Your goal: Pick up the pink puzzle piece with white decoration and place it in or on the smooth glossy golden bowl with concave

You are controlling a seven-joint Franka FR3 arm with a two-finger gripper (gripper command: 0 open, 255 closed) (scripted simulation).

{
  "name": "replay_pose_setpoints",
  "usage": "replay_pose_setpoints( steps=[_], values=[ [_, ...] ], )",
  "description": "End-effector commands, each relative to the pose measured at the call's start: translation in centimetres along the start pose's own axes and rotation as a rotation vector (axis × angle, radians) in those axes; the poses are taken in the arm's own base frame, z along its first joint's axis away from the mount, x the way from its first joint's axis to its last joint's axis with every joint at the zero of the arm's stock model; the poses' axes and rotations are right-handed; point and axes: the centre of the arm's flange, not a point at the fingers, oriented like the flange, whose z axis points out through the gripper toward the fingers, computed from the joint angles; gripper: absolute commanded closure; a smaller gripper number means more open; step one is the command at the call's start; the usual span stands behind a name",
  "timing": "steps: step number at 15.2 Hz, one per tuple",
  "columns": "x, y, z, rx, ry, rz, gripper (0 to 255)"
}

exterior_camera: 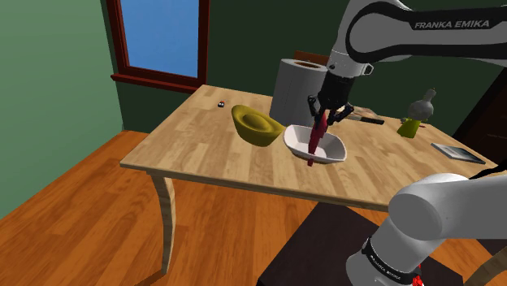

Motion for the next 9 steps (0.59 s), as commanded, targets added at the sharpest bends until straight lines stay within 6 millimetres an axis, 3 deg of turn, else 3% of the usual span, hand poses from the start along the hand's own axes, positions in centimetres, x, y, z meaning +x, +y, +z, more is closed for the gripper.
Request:
replay_pose_setpoints(
  steps=[1, 9],
  values=[
    [0.1, 0.0, -1.1, 0.001, 0.000, 0.000, 255],
    [0.4, 0.0, -5.4, 0.001, 0.000, 0.000, 255]
  ],
)
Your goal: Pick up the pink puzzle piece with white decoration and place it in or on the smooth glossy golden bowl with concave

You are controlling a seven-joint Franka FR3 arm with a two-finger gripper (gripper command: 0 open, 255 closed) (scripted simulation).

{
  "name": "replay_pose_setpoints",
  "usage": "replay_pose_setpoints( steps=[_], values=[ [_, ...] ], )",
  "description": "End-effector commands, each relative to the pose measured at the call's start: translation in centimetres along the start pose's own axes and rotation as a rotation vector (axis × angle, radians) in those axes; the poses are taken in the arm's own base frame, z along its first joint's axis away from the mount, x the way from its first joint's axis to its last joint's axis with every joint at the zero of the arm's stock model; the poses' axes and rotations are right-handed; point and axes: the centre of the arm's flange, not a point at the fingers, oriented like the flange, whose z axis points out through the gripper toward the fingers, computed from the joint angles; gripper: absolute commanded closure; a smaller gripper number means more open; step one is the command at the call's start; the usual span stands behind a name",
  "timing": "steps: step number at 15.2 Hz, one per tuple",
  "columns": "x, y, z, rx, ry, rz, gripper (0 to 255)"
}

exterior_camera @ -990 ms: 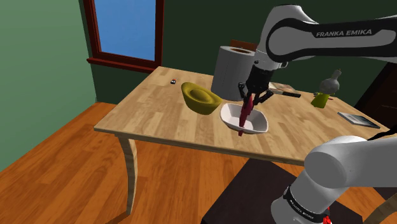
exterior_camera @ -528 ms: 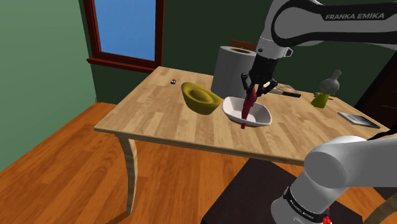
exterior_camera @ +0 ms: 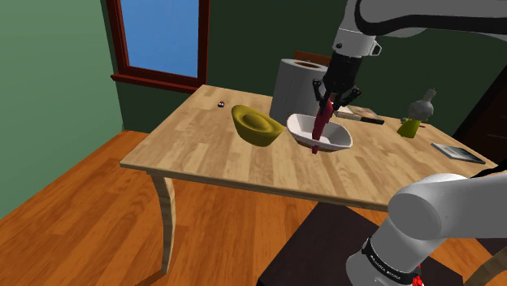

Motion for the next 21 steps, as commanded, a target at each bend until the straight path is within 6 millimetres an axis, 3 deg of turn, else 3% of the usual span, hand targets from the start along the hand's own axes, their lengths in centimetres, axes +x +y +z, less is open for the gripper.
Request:
replay_pose_setpoints(
  steps=[1, 9, 21],
  values=[
    [0.0, 0.0, -1.1, 0.000, 0.001, 0.000, 255],
    [0.3, 0.0, -5.0, 0.000, 0.001, 0.000, 255],
    [8.2, -13.4, -7.5, 0.000, 0.001, 0.000, 255]
  ],
)
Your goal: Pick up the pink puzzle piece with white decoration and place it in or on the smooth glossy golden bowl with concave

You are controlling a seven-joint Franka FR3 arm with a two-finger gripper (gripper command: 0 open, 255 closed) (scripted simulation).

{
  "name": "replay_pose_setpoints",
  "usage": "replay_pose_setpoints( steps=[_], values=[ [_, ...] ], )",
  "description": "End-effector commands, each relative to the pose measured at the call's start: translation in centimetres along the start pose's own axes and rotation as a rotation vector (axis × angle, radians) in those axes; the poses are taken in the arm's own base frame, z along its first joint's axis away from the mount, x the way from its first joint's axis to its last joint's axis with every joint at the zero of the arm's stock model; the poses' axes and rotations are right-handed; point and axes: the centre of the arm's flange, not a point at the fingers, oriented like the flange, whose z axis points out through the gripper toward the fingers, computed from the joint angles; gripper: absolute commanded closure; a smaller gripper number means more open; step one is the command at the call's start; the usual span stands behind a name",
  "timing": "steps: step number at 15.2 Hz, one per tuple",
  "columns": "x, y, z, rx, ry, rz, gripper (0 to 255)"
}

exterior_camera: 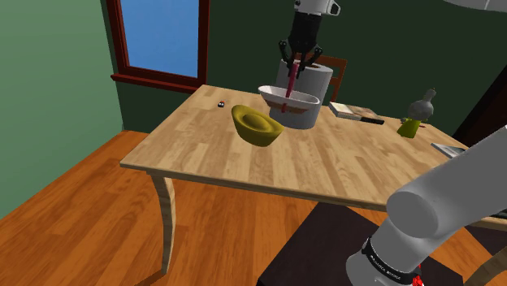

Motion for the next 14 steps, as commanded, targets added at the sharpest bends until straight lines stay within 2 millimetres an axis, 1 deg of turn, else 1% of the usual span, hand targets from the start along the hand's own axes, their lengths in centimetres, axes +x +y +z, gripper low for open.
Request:
replay_pose_setpoints(
  steps=[1, 9, 14],
  values=[
    [1.2, -2.0, -0.5, 0.001, 0.000, 0.000, 255],
    [6.5, -11.1, -2.2, 0.001, 0.000, 0.000, 255],
    [6.3, -11.1, 0.4, 0.001, 0.000, 0.000, 255]
  ],
)
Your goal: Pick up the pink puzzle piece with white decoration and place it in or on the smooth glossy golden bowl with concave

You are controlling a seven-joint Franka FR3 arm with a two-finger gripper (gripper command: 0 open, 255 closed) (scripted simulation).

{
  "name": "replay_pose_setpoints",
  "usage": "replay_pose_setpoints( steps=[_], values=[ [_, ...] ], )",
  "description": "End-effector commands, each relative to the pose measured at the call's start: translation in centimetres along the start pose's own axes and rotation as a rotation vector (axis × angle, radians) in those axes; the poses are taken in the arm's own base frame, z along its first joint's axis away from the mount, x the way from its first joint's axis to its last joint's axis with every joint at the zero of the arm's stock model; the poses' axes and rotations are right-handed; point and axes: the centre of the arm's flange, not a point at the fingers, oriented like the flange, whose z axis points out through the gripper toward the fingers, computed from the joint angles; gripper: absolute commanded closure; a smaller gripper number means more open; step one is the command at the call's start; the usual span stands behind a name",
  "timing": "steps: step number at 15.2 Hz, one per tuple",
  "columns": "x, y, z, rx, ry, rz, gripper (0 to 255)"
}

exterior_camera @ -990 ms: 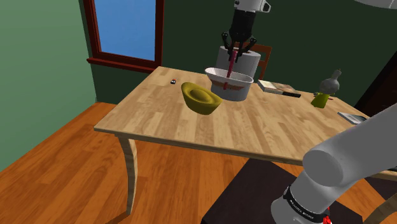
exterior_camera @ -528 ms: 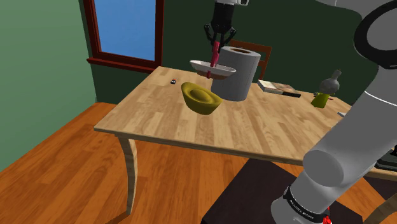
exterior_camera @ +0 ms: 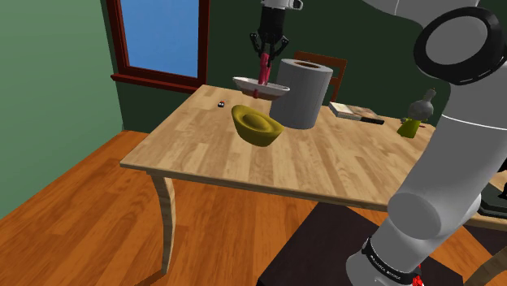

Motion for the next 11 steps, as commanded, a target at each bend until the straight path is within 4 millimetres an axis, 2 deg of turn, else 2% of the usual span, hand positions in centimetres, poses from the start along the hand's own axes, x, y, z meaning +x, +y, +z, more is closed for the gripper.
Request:
replay_pose_setpoints(
  steps=[1, 11],
  values=[
    [-0.1, -0.2, 0.9, 0.002, 0.001, 0.000, 255],
    [-0.5, -0.2, 6.2, 0.002, 0.001, 0.000, 255]
  ],
)
